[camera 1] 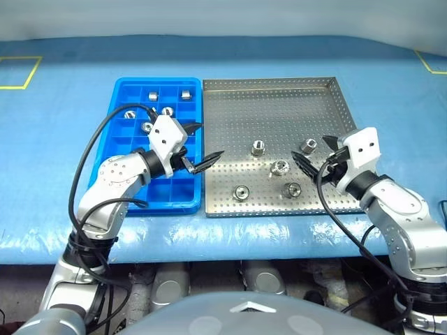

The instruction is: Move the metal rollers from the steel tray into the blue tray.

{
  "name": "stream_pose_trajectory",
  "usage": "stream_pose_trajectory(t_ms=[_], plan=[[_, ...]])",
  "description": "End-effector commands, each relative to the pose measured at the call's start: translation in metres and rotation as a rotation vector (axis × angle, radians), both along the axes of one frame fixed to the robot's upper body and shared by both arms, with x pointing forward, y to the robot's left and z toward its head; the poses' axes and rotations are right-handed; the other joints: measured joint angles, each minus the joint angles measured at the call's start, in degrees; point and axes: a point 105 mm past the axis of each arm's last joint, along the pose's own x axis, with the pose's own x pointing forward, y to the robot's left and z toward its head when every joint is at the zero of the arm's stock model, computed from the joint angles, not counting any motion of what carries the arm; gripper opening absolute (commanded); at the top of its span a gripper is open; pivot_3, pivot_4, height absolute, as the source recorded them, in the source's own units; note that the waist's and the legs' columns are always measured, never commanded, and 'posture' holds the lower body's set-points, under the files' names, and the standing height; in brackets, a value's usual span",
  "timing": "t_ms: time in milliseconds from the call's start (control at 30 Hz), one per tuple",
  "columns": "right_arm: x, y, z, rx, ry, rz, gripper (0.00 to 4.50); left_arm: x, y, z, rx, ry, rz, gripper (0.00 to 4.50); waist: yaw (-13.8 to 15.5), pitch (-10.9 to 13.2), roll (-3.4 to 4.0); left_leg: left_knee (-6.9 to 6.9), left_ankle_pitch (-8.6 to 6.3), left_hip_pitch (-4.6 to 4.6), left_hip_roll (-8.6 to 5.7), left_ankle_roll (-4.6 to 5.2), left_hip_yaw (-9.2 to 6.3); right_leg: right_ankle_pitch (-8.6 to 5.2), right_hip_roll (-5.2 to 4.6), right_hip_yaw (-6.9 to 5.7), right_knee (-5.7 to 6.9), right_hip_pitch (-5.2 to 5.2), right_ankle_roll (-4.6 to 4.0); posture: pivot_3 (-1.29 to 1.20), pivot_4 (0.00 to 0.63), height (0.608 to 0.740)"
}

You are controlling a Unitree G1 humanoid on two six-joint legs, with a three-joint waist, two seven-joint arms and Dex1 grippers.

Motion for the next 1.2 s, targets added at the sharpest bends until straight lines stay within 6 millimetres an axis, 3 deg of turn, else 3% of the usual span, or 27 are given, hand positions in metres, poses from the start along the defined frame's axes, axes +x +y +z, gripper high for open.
stream_pose_trajectory(t_ms=[33,300,500,1200], plan=[[0.001,0.000,0.011,-0.003,-0.051,-0.006,4.47,0.001,0.001,0.009,-0.012,-0.037,0.010,4.50,0.03,0.00,0.00,0.00,0.00,0.00,0.00,0.00,0.00,0.00,0.00,0.00,0.00,0.00,0.00,-0.08,0.150,0.740],[-0.002,0.004,0.009,-0.007,-0.040,0.030,4.47,0.002,0.001,0.010,-0.016,-0.039,0.013,4.50,0.04,0.00,0.00,0.00,0.00,0.00,0.00,0.00,0.00,0.00,0.00,0.00,0.00,0.00,0.00,-0.08,0.150,0.740],[-0.008,0.019,0.008,-0.014,-0.030,0.138,4.47,0.002,-0.002,0.015,-0.038,-0.047,0.005,4.50,0.00,0.00,0.00,0.00,0.00,0.00,0.00,0.00,0.00,0.00,0.00,0.00,0.00,0.00,0.00,-0.08,0.150,0.740],[-0.005,0.012,0.006,-0.025,-0.035,0.093,4.47,0.001,-0.001,0.011,-0.022,-0.040,0.004,4.50,0.05,0.00,0.00,0.01,0.00,0.01,0.00,0.00,0.00,0.00,0.00,0.00,0.00,0.01,0.00,-0.09,0.150,0.740]])
